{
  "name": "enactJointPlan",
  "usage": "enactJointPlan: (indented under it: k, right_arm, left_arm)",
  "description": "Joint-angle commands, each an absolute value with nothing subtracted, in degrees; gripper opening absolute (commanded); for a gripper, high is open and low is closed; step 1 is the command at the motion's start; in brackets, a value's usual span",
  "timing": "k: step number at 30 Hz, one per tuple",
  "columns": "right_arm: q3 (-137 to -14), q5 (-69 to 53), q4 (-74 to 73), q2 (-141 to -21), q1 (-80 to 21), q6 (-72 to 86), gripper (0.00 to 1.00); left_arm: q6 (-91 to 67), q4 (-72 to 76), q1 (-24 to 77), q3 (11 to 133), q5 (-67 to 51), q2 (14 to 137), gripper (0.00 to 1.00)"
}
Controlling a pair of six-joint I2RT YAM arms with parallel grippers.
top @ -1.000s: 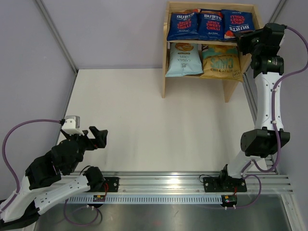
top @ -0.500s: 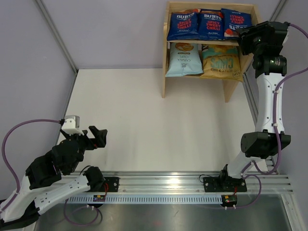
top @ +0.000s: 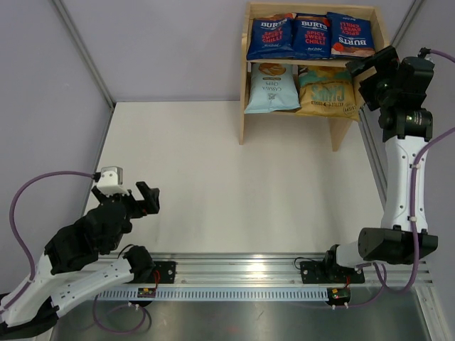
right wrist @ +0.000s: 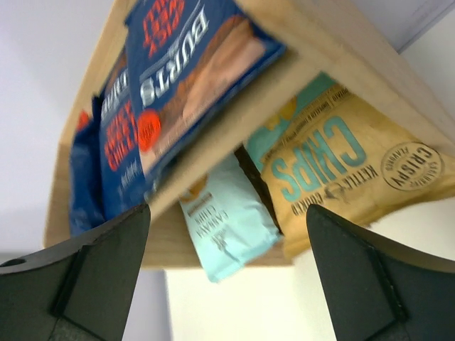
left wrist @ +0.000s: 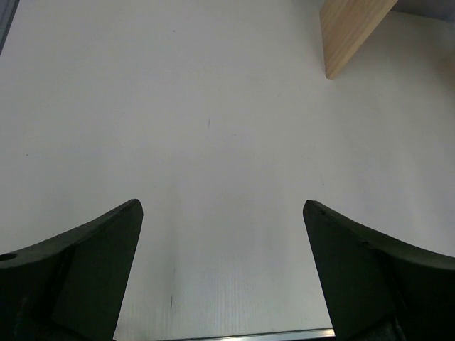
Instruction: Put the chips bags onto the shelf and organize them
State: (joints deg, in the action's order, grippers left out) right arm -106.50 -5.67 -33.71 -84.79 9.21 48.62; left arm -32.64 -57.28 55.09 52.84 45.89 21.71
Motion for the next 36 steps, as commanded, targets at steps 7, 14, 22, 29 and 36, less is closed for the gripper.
enactJointPlan:
  k: [7, 14, 22, 29, 36]
  right_arm:
    - [-80.03, -18.28, -27.07, -63.65, 9.32, 24.97, 1.00]
    - [-72.42, -16.00, -33.64, -49.76, 7.65, 17.41, 1.00]
    - [-68.83, -17.23, -49.38, -38.85, 7.21, 11.07, 0.99]
    - [-66.10, -17.49, -51.16, -33.14, 6.94, 11.34, 0.99]
    - [-59.25, -16.52, -43.69, -30.15, 2.82, 10.99, 0.99]
  left_arm:
    - [-23.22, -46.34, 39.07, 49.93, 35.53, 26.80, 0.99]
    - [-19.78, -42.28, 21.20, 47.91, 23.30, 30.85, 0.99]
    - [-16.52, -39.47, 16.88, 44.83, 16.96, 30.85, 0.99]
    - [-15.56, -38.67, 16.61, 44.30, 15.38, 25.93, 0.99]
    - [-14.50, -37.27, 16.61, 43.42, 13.19, 21.01, 0.99]
